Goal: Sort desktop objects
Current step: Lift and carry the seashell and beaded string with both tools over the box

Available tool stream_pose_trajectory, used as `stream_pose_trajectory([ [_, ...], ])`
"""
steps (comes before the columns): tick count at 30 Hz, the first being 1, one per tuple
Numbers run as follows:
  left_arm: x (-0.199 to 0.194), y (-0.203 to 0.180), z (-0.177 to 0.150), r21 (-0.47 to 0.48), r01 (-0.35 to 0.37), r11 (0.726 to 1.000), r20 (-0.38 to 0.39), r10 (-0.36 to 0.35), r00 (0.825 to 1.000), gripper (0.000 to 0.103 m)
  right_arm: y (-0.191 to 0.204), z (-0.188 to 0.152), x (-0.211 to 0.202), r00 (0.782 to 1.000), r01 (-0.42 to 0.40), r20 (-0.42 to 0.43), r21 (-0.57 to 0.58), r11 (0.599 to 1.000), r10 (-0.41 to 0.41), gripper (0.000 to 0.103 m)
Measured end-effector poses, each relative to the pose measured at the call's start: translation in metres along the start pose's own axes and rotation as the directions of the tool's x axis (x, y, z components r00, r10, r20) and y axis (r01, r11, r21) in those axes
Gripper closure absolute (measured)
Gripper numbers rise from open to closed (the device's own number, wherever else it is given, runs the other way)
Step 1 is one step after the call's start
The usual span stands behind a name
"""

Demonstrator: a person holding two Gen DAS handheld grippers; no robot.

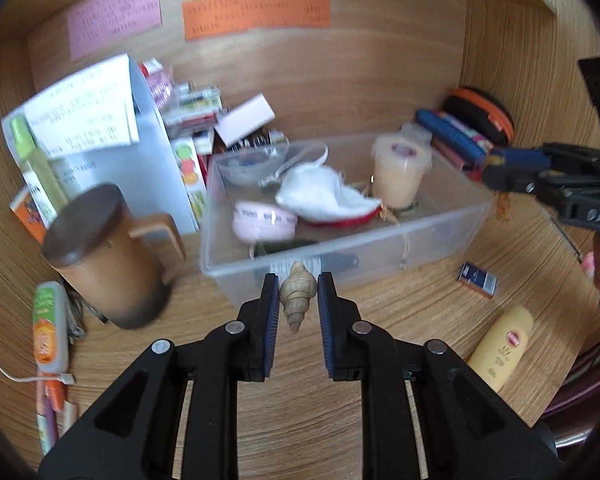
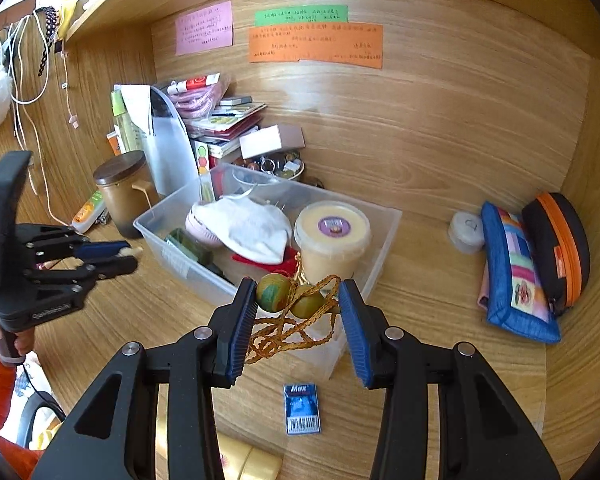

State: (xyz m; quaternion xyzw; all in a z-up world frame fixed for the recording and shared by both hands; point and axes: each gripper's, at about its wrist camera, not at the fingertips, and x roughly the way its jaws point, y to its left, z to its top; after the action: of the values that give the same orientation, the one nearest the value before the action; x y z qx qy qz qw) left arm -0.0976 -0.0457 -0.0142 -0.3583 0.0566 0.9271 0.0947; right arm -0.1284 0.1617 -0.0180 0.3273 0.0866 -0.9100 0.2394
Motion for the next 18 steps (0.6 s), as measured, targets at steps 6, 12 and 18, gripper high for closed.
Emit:
stream_pose_trajectory([
  [6, -0.006, 0.004, 0.025, 0.005, -0.012, 1.000, 0.042, 0.011, 0.999, 0.085, -0.004, 0.012, 0.004, 1.000, 0.002, 0.005, -0.001, 1.000, -0.002, 0.064],
  [12, 0.001, 0.003, 0.044, 0.004, 0.009, 1.000, 0.054, -0.009, 0.998, 0.085, -0.005, 0.024, 0.013, 1.000, -0.005, 0.007, -0.005, 1.000, 0.005, 0.064],
  [18, 0.016, -0.007, 0.054, 0.029, 0.027, 0.999, 0.040, -0.029, 0.999, 0.085, -0.001, 0.031, 0.029, 1.000, -0.015, -0.010, -0.016, 1.000, 0.015, 0.064],
])
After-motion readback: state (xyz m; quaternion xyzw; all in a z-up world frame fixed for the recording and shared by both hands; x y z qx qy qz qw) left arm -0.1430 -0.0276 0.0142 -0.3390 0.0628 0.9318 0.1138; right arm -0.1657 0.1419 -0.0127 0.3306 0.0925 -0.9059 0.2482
